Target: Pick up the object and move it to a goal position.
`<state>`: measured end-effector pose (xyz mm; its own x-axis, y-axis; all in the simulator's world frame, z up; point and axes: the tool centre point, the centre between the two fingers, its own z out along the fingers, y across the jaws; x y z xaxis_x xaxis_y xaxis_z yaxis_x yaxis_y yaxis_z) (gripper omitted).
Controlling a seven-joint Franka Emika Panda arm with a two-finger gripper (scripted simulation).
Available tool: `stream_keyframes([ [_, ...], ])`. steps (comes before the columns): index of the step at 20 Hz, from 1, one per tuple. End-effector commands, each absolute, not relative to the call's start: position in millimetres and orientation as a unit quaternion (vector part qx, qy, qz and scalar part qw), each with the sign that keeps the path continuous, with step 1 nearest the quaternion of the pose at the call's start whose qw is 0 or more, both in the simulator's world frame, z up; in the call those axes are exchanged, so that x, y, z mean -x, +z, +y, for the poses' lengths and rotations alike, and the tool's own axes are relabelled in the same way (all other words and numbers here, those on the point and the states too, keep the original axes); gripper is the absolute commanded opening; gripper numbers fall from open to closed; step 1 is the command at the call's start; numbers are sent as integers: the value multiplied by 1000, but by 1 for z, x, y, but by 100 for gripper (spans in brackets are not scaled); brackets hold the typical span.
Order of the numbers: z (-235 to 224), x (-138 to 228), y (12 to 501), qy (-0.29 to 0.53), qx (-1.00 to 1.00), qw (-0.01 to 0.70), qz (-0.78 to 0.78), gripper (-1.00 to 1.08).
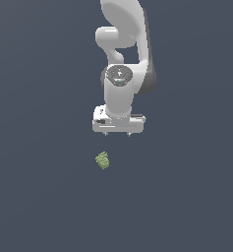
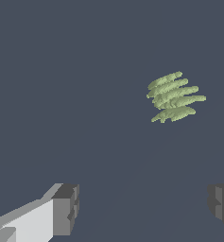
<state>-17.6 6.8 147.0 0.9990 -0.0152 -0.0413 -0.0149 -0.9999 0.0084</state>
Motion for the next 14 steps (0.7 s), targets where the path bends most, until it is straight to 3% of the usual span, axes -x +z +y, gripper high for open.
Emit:
stream_keyframes([
  [1, 7, 18, 147, -21, -1000, 4, -8, 100],
  [14, -1, 7, 140, -19, -996, 2, -86, 100],
])
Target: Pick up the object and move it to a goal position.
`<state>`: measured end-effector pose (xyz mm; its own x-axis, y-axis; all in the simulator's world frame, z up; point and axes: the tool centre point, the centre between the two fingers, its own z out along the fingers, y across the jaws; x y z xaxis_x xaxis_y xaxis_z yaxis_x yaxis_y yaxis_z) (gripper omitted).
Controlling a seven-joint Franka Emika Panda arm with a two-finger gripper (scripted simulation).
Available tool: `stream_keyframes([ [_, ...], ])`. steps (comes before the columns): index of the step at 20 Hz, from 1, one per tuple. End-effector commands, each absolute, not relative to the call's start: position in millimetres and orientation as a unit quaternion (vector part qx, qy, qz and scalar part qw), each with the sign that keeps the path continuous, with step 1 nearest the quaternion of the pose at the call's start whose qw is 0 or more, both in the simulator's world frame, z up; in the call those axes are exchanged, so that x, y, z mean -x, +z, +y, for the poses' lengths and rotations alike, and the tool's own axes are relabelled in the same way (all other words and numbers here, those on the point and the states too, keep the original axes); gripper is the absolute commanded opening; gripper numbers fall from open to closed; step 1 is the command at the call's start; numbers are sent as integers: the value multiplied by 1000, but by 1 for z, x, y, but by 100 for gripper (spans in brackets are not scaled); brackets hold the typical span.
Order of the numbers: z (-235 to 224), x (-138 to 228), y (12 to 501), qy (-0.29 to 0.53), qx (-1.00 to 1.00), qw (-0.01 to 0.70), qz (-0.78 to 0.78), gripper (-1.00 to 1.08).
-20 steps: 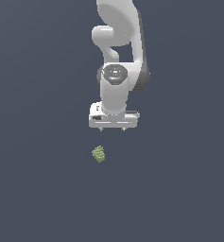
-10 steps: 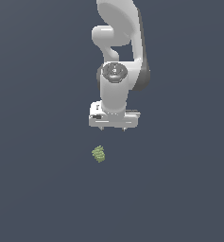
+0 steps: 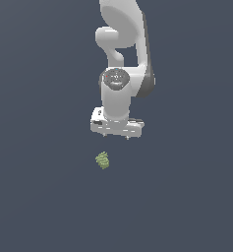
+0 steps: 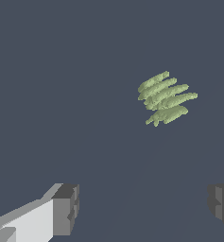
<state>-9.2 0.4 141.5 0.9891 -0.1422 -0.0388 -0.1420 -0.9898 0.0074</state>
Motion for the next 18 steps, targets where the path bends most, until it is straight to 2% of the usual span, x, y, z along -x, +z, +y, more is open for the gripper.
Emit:
stream_keyframes([
  [1, -2, 6, 139, -19, -995, 2, -97, 100],
  [18, -31, -27, 116, -13, -938, -1, -346, 100],
])
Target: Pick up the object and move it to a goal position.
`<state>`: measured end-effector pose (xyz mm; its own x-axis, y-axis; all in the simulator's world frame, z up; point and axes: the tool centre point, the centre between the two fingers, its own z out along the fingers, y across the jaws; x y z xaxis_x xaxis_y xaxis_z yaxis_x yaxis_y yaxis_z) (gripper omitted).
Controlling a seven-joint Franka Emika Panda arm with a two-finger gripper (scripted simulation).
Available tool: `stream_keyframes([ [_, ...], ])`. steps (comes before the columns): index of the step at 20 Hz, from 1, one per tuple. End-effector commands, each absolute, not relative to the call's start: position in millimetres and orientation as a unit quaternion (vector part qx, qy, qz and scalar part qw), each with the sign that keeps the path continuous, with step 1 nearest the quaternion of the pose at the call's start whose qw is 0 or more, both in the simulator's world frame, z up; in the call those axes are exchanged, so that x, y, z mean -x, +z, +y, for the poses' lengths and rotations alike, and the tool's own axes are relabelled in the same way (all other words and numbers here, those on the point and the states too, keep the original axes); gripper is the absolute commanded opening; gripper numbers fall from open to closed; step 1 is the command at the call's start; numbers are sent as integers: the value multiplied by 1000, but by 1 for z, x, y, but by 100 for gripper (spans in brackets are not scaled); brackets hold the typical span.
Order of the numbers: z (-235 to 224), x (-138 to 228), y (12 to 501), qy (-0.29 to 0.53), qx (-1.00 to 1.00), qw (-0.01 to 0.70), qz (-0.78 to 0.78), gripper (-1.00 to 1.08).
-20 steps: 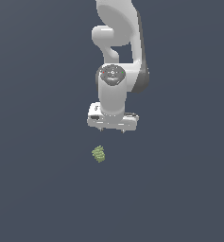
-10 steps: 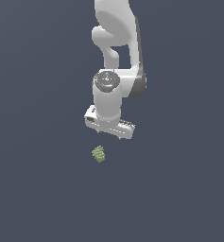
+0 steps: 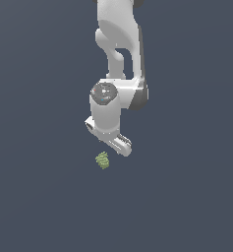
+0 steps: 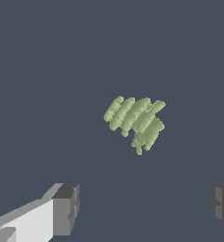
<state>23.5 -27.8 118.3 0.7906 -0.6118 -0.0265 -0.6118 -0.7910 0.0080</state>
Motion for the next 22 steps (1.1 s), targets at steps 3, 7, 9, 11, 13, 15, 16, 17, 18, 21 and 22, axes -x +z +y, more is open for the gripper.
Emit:
stream_keyframes([
  [3, -36, -32, 112, 11, 921, 1, 390, 100],
  [7, -43, -39, 106, 9, 895, 0, 446, 100],
  [9, -46, -43, 103, 8, 881, 0, 473, 100],
  [11, -50, -46, 101, 6, 868, 0, 497, 100],
  [13, -52, -49, 98, 5, 855, 0, 519, 100],
  [15, -55, -52, 96, 4, 844, 0, 537, 100],
  [16, -56, -53, 96, 3, 838, 0, 545, 100],
  [17, -57, -54, 95, 3, 834, 0, 552, 100],
  [18, -58, -55, 94, 2, 829, 0, 559, 100],
  [21, -60, -57, 92, 1, 818, 0, 575, 100],
  [22, -61, -57, 92, 1, 815, 0, 579, 100],
])
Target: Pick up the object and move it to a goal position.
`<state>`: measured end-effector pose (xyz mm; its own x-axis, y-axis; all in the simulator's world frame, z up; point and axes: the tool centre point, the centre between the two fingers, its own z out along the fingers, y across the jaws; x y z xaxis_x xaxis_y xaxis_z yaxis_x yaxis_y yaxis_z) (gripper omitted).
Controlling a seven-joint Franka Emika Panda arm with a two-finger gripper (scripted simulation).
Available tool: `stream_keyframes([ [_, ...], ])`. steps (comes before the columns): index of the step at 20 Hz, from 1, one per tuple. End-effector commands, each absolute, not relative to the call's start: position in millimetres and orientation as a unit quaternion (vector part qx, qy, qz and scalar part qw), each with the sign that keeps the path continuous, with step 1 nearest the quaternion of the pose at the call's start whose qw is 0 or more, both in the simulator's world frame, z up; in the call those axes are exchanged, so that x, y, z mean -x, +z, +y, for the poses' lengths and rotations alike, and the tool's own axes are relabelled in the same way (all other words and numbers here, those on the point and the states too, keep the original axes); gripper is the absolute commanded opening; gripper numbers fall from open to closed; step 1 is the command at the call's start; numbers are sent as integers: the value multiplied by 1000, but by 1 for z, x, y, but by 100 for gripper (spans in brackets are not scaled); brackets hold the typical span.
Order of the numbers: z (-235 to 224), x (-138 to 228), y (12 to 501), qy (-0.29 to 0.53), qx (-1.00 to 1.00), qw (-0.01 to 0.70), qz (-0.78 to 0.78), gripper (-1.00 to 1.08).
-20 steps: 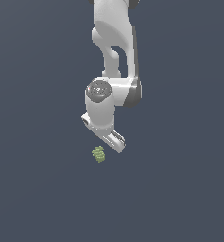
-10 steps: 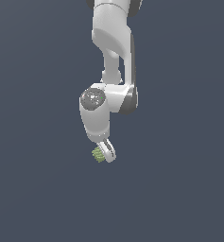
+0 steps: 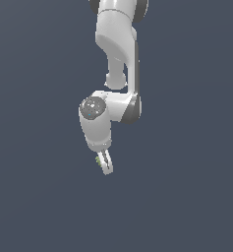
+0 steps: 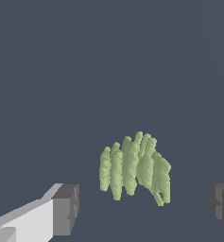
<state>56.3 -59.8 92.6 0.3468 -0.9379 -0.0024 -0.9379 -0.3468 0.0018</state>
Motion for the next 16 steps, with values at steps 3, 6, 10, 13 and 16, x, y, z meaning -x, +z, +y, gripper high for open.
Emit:
stream_keyframes([
  [3, -62, -59, 91, 0, -809, 0, -588, 100],
  [6, -62, -59, 91, 0, -807, 0, -591, 100],
  [10, -62, -59, 87, 0, -808, 0, -589, 100],
  [13, -62, -58, 76, 0, -808, 0, -589, 100],
  [16, -62, -58, 58, 0, -807, 0, -590, 100],
])
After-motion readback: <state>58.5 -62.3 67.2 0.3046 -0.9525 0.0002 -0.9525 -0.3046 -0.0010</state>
